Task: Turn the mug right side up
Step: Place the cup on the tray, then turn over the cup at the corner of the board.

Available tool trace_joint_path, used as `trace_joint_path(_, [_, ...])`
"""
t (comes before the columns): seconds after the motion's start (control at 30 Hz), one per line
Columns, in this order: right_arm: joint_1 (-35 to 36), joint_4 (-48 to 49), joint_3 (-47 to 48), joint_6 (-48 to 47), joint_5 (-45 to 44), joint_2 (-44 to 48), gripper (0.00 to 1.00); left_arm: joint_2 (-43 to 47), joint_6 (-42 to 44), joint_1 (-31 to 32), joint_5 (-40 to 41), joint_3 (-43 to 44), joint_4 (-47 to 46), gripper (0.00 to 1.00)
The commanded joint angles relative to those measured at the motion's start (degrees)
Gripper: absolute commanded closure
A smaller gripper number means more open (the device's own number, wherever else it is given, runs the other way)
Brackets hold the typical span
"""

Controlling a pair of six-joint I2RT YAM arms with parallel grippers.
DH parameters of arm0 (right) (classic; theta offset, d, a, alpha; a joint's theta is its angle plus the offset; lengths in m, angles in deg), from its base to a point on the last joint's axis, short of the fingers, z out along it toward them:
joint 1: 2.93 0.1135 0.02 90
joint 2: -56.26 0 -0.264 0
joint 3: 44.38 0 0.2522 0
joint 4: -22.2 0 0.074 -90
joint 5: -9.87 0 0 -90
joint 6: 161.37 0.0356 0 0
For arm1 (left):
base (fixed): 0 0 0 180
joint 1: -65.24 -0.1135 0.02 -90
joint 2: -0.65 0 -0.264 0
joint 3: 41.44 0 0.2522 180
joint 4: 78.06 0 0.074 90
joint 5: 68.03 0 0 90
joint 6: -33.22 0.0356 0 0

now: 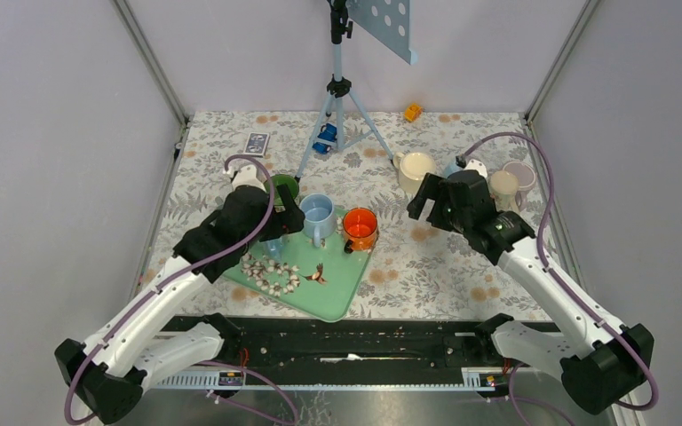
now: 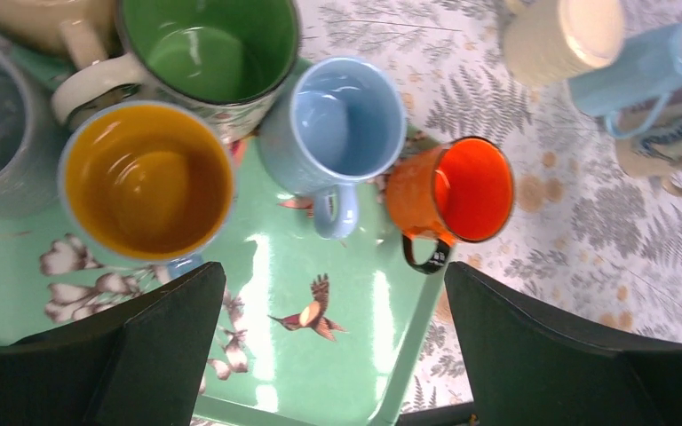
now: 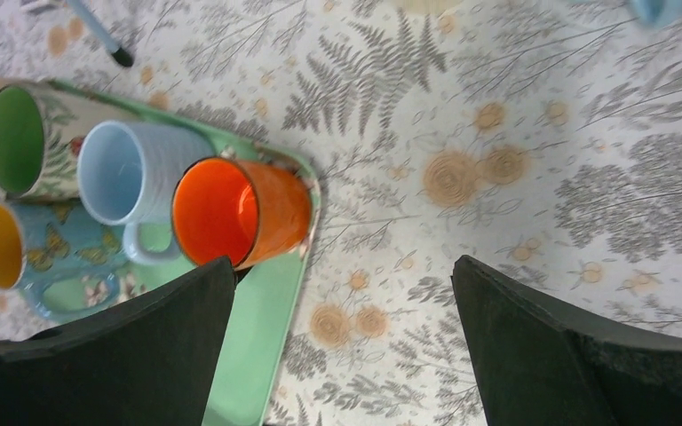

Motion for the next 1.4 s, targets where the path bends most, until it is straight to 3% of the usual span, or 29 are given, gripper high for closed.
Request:
trace_joint_path(0.0, [-0.18, -1.13, 3.53, -2.85, -9.75, -1.62, 0.00, -1.30, 4.77, -0.09, -7.69, 4.15, -3.90, 0.01])
trace_joint_path(0.1, [-3.33, -0.82, 4.01, -3.98, -11.75, -2.67, 0.00, -2.29, 5.58, -0.06, -11.47, 4.57, -6.53, 0.01])
trace_joint_path(0.33, [-19.06, 2.58, 2.52, -6.15, -8.73, -4.19, 0.00, -4.56, 7.83, -0.06, -18.04, 4.37, -9.91, 0.01])
trace_joint_path(0.67, [-35.35, 14.26, 0.17, -2.65, -2.89, -4.60, 0.00, -5.56, 10.65, -0.06, -20.47, 0.17, -12.65, 0.01])
trace_joint_path(1.0, [-51.69, 31.06, -5.45, 7.94, 16.98, -11.66, 0.00, -5.37, 13.00, -0.06, -19.04, -5.12, -15.83, 0.01])
trace_joint_path(1.37, [-56.81, 43.21, -8.77, 14.56, 24.47, -18.82, 0.00, -4.37, 13.33, -0.85, -19.32, -5.03, -16.17, 0.01])
